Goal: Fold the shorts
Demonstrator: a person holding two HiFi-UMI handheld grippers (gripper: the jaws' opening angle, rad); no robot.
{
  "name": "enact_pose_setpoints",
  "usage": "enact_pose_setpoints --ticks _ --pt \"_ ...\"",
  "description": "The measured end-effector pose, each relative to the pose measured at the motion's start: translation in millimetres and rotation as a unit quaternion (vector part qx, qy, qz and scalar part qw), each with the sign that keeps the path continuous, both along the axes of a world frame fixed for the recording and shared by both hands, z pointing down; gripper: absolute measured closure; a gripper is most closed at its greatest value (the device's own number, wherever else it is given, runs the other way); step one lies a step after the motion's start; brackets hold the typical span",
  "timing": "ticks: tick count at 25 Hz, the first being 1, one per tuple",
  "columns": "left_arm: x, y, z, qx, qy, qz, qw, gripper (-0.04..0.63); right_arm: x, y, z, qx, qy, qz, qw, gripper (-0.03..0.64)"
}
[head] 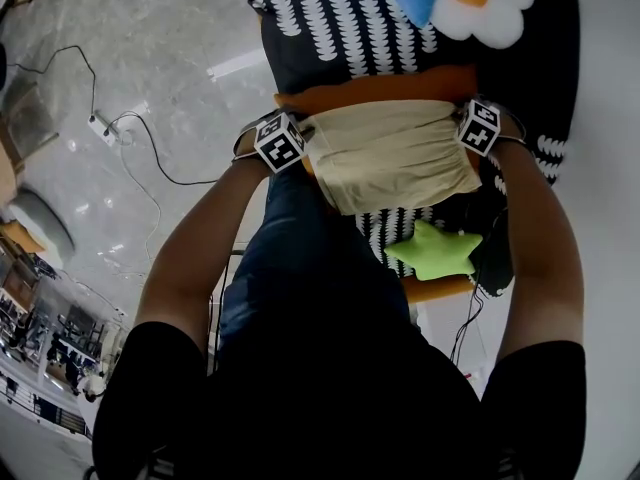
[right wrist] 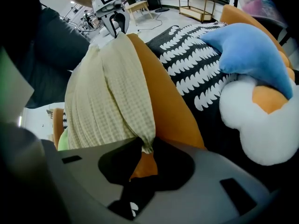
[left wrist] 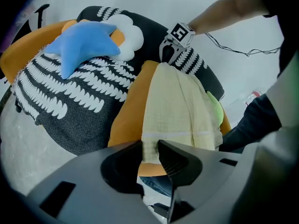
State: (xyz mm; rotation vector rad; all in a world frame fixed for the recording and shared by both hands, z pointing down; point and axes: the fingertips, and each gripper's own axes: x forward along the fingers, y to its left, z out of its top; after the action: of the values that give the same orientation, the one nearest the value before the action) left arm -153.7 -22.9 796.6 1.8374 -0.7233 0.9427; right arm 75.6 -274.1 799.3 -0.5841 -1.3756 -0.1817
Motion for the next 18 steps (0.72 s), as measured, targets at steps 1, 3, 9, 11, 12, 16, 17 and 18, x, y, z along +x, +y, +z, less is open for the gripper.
enact_pose_setpoints --ticks 1,3,9,11,12,16,17,18 --pt "0 1 -1 0.0 0.001 0.0 1.0 0.477 0 0 -1 0.0 -0.001 0.002 1.0 0.542" --pt "2 3 -2 0.001 0.001 0.001 1.0 0.504 0 -2 -2 0.0 -0.002 0.005 1.0 0.563" --pt "-8 -3 -11 0.003 0.011 0.021 0.9997 0.56 -8 -11 -11 0.008 0.003 -0.009 1.0 0.577" --pt "-12 -8 -19 0.007 0.009 0.025 0.9996 0.56 -12 -14 -18 0.016 -0.002 -0.016 1.0 0.577" --pt "-15 -11 -23 0.01 0.007 0.026 0.9996 0.56 -16 -17 -21 0.021 -0.007 -0.017 1.0 0.578" --pt "-35 -24 -33 0.021 -0.004 0.019 0.9996 0.56 -37 -33 -34 0.046 -0.024 -0.028 0.998 0.578" --pt "-39 -26 -36 0.022 -0.007 0.015 0.9996 0.56 -40 -35 -37 0.05 -0.026 -0.039 0.998 0.578" --pt "-42 -27 -39 0.025 -0.01 0.013 0.9996 0.56 -43 -37 -41 0.054 -0.028 -0.05 0.997 0.578"
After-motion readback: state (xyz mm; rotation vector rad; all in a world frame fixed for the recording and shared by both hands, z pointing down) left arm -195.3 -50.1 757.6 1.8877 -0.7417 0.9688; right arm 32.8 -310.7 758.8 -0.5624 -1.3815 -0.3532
